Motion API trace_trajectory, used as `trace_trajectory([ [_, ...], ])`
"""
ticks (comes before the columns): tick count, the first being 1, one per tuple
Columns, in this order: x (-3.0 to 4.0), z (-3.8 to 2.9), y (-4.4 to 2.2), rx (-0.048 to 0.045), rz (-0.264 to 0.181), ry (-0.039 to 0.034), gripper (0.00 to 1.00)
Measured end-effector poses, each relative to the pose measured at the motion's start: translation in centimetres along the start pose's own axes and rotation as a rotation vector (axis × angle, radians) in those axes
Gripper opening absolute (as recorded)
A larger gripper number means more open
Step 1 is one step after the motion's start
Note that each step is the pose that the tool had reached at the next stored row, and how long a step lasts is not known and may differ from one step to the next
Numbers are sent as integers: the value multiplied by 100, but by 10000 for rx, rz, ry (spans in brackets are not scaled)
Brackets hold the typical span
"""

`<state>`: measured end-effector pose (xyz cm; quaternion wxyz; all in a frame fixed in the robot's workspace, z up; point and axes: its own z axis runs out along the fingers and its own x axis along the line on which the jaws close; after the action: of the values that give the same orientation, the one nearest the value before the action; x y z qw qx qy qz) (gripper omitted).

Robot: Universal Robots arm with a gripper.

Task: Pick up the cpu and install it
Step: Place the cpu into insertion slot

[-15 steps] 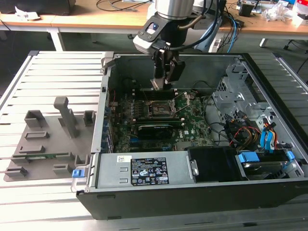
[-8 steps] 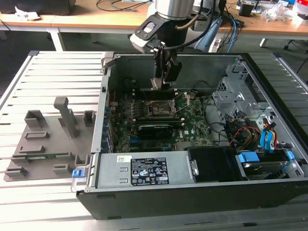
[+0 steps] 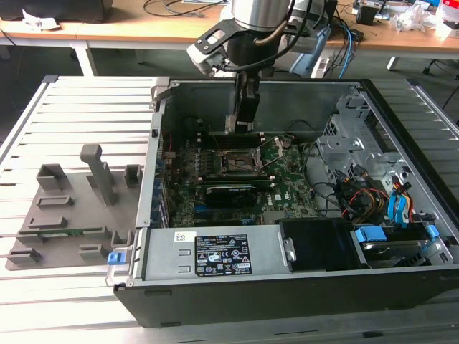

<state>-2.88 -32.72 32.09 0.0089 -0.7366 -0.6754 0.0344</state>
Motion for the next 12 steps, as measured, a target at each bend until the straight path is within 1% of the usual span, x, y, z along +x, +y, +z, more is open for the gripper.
trace_trajectory([
  [6, 0, 3, 0, 26, 665, 38, 54],
  [8, 0, 3, 0, 26, 666, 39, 54],
  [9, -1, 3, 1, 15, 370, 22, 54],
  [10, 0, 4, 1, -4, -113, -8, 54],
  [12, 0, 5, 1, -33, -868, -53, 54],
])
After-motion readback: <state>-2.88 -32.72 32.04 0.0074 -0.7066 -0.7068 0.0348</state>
